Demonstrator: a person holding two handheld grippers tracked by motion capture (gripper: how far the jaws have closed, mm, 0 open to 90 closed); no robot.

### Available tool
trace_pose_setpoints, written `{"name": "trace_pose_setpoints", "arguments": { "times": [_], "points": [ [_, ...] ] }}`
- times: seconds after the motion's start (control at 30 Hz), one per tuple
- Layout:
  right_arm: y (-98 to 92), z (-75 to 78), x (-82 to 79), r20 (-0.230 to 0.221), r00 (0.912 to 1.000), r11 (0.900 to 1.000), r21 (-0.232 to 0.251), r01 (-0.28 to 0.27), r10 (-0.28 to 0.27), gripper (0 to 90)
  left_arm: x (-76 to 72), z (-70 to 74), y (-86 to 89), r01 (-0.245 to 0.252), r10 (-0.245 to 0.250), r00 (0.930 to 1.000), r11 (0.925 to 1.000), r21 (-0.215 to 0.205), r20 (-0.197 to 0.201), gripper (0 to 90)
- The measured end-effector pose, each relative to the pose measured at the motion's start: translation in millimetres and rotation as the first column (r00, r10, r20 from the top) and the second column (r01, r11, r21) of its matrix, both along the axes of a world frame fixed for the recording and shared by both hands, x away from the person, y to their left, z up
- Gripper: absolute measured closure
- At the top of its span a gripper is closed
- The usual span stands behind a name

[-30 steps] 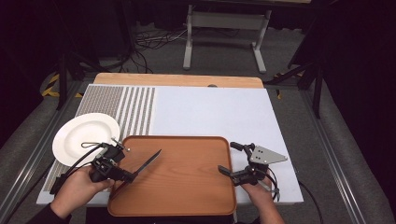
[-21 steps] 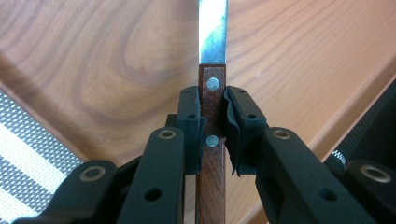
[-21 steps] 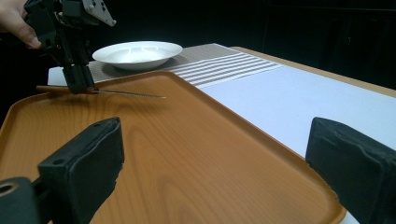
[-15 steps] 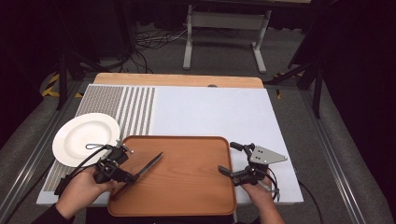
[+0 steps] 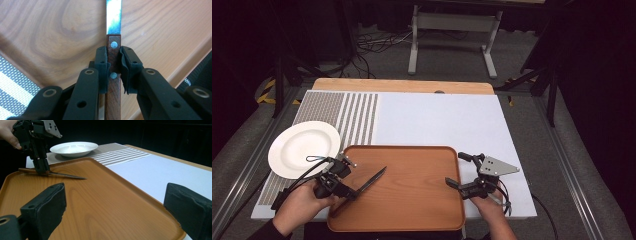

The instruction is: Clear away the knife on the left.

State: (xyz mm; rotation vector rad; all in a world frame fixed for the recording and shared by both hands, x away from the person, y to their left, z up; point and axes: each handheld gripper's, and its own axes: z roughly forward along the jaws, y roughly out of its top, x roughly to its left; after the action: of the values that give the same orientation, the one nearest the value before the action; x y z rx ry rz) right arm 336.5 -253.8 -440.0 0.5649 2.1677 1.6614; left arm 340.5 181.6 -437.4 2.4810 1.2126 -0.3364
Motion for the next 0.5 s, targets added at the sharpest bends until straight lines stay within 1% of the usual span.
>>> {"name": "trace_pose_setpoints", "arguments": {
  "times": [0.03, 0.07, 0.13, 0.23, 0.27, 0.5],
  "points": [
    [0.0, 0.0, 0.0, 0.000, 1.0000, 1.000, 0.000, 0.000, 0.000, 4.9, 0.4, -0.1, 0.2, 0.002, -0.002, 1.0000, 1.0000, 0.008, 0.007, 77.3],
    [-0.1, 0.0, -0.1, -0.001, 1.0000, 1.000, 0.001, 0.000, 0.000, 5.0, 0.0, 0.0, -0.2, -0.001, 0.001, 1.0000, 1.0000, 0.000, 0.000, 77.3],
    [-0.1, 0.0, 0.0, -0.002, 1.0000, 1.000, 0.001, 0.001, -0.001, 5.0, 0.8, 0.4, 0.3, 0.000, 0.000, 0.9999, 0.9999, 0.016, 0.013, 77.3],
    [-0.2, 0.1, 0.0, -0.002, 1.0000, 1.000, 0.003, 0.000, 0.000, 4.9, 0.8, 0.5, 0.1, 0.000, -0.001, 0.9999, 0.9998, 0.018, 0.013, 77.2],
    [-0.2, 0.1, -0.1, -0.003, 1.0000, 1.000, 0.003, 0.000, 0.000, 4.9, 0.2, 0.5, -0.3, -0.003, 0.003, 1.0000, 1.0000, 0.006, 0.005, 77.1],
    [-0.3, 0.1, 0.0, -0.004, 1.0000, 1.000, 0.005, -0.002, 0.002, 5.0, -0.1, 0.4, 0.3, -0.003, 0.003, 0.9999, 1.0000, 0.002, 0.016, 76.5]
  ]
}}
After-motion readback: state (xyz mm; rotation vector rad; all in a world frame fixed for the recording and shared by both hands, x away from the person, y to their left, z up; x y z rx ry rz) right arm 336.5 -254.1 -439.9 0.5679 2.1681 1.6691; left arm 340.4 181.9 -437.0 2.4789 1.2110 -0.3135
